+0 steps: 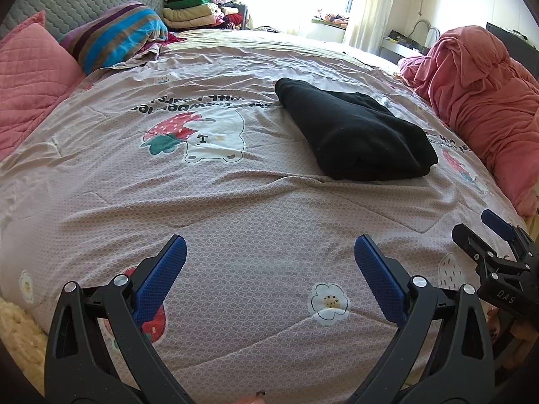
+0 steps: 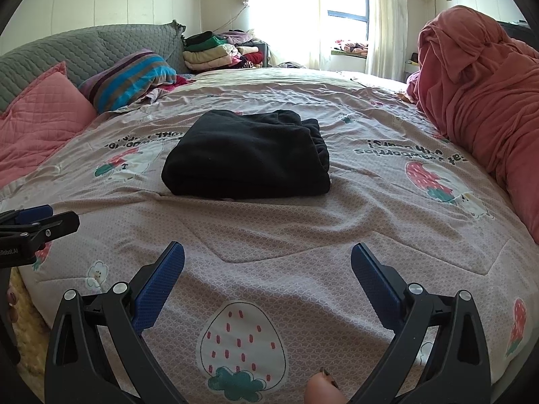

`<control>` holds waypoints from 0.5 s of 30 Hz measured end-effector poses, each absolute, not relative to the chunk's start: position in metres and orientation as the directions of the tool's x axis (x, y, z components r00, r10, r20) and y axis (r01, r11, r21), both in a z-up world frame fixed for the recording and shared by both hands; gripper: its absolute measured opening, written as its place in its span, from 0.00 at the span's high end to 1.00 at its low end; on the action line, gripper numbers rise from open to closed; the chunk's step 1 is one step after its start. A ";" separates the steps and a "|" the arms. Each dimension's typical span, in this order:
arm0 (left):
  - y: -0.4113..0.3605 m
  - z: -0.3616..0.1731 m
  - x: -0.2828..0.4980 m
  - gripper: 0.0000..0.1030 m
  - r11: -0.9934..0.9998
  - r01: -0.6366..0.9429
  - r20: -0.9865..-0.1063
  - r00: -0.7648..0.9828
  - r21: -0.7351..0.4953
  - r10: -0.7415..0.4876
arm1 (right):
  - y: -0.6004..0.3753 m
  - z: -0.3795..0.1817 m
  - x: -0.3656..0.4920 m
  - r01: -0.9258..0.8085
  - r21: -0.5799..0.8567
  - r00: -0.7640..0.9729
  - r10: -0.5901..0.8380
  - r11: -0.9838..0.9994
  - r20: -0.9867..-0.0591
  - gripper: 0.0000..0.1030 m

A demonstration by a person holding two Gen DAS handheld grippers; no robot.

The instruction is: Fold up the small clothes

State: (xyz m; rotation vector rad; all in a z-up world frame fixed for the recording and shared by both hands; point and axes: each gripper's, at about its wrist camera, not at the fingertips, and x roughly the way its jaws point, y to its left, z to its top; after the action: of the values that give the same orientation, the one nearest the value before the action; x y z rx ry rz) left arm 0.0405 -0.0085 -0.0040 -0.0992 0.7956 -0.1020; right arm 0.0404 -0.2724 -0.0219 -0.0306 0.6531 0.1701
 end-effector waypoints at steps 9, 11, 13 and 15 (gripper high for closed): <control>-0.008 -0.004 0.040 0.09 0.991 0.051 -0.708 0.695 -0.123 -0.123 | -0.273 -0.022 0.040 -0.167 0.023 0.782 0.147 0.986 -0.606 0.04; -0.008 -0.005 0.040 0.09 0.991 0.046 -0.709 0.695 -0.122 -0.119 | -0.273 -0.022 0.040 -0.167 0.023 0.782 0.146 0.986 -0.607 0.04; -0.008 -0.005 0.040 0.09 0.992 0.042 -0.710 0.694 -0.121 -0.117 | -0.273 -0.022 0.041 -0.167 0.023 0.781 0.147 0.986 -0.607 0.04; -0.008 -0.005 0.040 0.09 0.991 0.042 -0.711 0.694 -0.123 -0.118 | -0.273 -0.022 0.040 -0.165 0.022 0.782 0.144 0.986 -0.606 0.04</control>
State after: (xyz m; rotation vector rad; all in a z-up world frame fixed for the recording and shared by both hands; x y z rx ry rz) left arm 0.0405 -0.0077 -0.0054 -0.1001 0.7995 -0.0893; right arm 0.0404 -0.2726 -0.0221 -0.0333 0.6519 0.1672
